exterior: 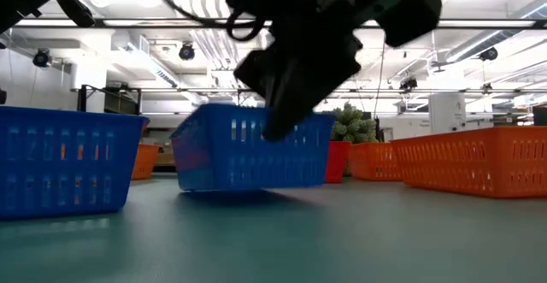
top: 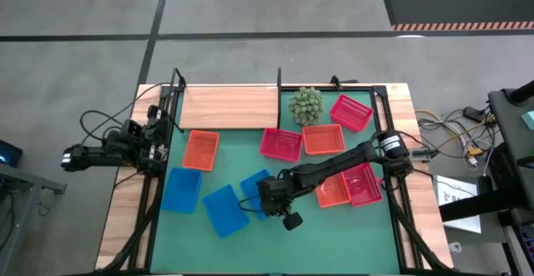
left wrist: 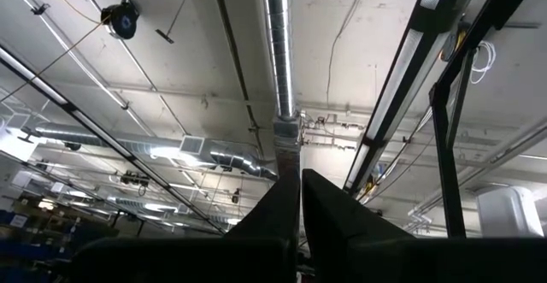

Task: Stack baskets on shelf by color
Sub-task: Put the right blue bin on the shelf

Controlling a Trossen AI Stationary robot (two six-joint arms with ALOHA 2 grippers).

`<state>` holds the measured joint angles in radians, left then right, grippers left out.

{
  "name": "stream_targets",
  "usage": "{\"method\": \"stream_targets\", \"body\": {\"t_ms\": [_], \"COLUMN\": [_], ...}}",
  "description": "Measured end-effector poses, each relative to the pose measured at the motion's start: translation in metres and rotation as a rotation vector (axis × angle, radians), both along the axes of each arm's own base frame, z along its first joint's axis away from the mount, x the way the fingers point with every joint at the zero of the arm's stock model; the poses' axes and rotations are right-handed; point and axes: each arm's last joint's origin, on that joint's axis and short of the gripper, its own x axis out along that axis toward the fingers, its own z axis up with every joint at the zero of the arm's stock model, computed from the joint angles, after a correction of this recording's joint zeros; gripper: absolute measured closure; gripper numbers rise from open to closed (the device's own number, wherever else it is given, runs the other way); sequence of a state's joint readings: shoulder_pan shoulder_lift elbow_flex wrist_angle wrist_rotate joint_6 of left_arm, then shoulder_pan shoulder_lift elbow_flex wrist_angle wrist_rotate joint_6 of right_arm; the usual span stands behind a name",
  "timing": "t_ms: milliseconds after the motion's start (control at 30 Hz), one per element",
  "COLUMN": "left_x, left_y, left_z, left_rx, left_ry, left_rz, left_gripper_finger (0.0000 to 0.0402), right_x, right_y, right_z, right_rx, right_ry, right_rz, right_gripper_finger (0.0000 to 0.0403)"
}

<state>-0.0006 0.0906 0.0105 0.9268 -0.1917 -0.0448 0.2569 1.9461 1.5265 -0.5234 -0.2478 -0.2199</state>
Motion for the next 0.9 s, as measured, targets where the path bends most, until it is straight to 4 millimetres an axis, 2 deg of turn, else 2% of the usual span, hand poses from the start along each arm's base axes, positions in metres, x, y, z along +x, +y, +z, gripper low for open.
{"method": "stream_targets", "body": {"t_ms": [133, 267, 400, 500, 667, 900], "left_x": [0.0, 0.0, 0.0, -0.001, -0.001, -0.001], "left_y": [0.0, 0.0, 0.0, 0.0, 0.0, 0.0], "left_z": [0.0, 0.0, 0.0, 0.001, 0.001, 0.001], "left_rx": [0.0, 0.0, 0.0, 0.0, 0.0, 0.0], "left_ry": [0.0, -0.001, -0.001, -0.009, -0.011, -0.01], "left_rz": [0.0, 0.0, 0.0, 0.0, 0.0, 0.0], "left_gripper_finger": [0.0402, 0.0402, 0.0402, 0.0402, 0.0402, 0.0402], "right_x": [-0.004, -0.002, 0.009, 0.026, 0.061, 0.101], "right_y": [-0.003, -0.005, -0.011, -0.021, -0.057, -0.12], "right_z": [0.026, 0.064, 0.098, 0.114, 0.122, 0.101], "right_rx": [-0.045, -0.103, -0.247, -0.368, -0.4, -0.469], "right_ry": [-0.033, -0.123, -0.265, -0.359, -0.411, -0.351], "right_rz": [-0.031, -0.082, -0.134, -0.19, -0.259, -0.321], "right_gripper_finger": [0.0393, 0.0394, 0.0394, 0.0394, 0.0394, 0.0394]}}
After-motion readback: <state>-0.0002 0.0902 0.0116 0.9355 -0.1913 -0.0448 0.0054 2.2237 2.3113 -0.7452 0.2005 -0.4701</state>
